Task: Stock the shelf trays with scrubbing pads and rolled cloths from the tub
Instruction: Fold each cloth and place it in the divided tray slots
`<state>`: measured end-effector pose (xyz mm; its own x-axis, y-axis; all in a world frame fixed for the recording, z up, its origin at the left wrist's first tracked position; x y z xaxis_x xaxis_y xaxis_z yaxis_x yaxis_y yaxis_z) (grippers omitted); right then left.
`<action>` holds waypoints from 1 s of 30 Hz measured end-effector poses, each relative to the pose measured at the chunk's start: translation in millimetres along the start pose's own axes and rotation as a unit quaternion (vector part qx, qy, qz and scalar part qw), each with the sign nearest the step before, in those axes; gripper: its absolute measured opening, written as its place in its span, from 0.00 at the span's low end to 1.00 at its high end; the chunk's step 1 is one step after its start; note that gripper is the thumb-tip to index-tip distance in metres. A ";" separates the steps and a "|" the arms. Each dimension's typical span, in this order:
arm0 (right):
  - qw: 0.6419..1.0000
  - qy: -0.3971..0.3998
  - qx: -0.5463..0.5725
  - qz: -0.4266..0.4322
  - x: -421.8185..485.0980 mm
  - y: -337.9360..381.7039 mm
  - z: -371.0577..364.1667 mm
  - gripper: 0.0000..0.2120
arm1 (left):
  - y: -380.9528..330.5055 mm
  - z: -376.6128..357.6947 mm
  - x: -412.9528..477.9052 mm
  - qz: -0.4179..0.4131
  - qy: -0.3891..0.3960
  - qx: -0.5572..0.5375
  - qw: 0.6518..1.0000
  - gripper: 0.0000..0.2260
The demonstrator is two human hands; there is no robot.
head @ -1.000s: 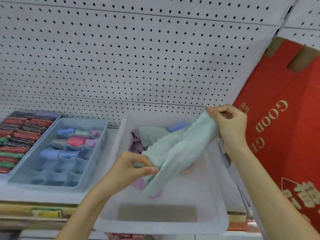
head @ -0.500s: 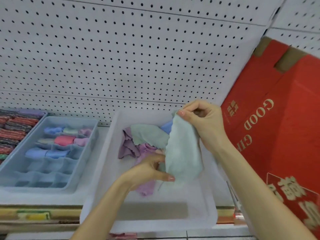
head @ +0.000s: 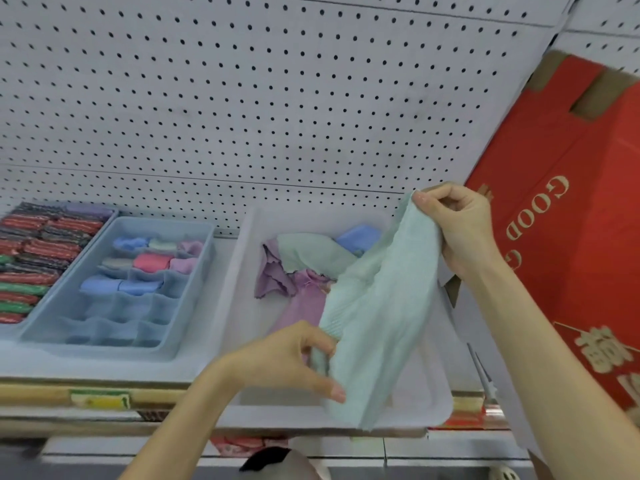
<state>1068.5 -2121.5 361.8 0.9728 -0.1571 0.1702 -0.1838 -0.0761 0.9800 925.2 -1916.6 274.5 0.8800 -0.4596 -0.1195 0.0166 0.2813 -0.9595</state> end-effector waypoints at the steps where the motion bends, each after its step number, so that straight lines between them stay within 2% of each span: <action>1: 1.000 -0.006 0.000 0.000 -0.8 -2.1 -0.4 0.07 | -0.5 -3.0 -4.5 0.005 0.010 0.020 1.000 0.14; 3: 1.000 -0.016 0.002 -0.003 -2.8 -5.6 -2.1 0.06 | 1.8 -5.8 -12.8 0.008 0.015 0.039 0.999 0.20; 4: 1.000 -0.021 0.002 -0.005 -3.3 -8.0 -2.5 0.06 | 3.8 -4.8 -15.7 0.005 0.002 0.037 0.999 0.20; 7: 0.999 -0.043 -0.012 -0.021 -5.7 -20.2 -1.1 0.07 | 8.1 10.9 -19.9 0.014 -0.126 -0.023 0.992 0.21; 10: 0.995 -0.081 -0.052 -0.038 -10.8 -41.0 7.6 0.09 | 14.2 38.8 -23.6 -0.006 -0.278 -0.071 0.958 0.25; 13: 0.990 -0.111 -0.039 -0.084 -19.4 -56.8 17.6 0.07 | 16.0 66.5 -29.0 -0.027 -0.349 -0.056 0.935 0.16; 16: 0.984 -0.110 0.002 -0.143 -30.7 -62.0 21.2 0.05 | 13.3 86.4 -32.9 -0.043 -0.373 0.037 0.926 0.19; 20: 0.978 -0.092 0.063 -0.176 -40.5 -63.6 21.9 0.08 | 8.3 104.5 -34.7 -0.113 -0.416 0.165 0.887 0.17; 23: 0.975 -0.106 0.089 -0.175 -44.9 -66.9 23.4 0.09 | 9.1 109.8 -33.7 -0.153 -0.399 0.129 0.895 0.14; 27: 0.973 -0.134 0.067 -0.178 -50.9 -72.8 25.0 0.05 | 15.5 110.3 -32.7 -0.114 -0.409 0.064 0.903 0.12; 30: 0.969 -0.152 0.058 -0.185 -53.5 -83.5 22.1 0.09 | 21.4 108.6 -30.9 -0.091 -0.410 -0.023 0.907 0.14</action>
<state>1028.6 -2128.5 268.6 0.8919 -0.3793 -0.2462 0.1378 -0.2907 0.9469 949.8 -1804.9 285.4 0.9222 0.2919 0.2538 0.1938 0.2190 -0.9563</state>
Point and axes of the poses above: each hand's wrist, its own x-axis towards the middle knuckle, its own z-axis out of the back of the hand, y = z × x, the point moved 3 cm from there along x, towards the middle knuckle, and after that the axes turned 11 degrees about -y, right-handed, at the moved point
